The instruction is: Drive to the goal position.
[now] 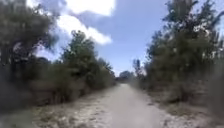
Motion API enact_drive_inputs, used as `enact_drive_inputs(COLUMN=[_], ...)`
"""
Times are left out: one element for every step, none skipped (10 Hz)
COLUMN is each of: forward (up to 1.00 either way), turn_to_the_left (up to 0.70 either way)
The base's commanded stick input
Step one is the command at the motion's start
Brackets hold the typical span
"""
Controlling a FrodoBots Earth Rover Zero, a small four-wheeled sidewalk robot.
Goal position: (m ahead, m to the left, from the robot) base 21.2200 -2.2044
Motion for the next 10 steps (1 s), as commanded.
enact_drive_inputs(forward=[1.00, 1.00, 1.00, 1.00, 1.00, 1.00, 1.00, 1.00, 1.00, 1.00], turn_to_the_left=[0.00, 0.00, 0.00, 0.00, 0.00, 0.00, 0.00, 0.00, 0.00, 0.00])
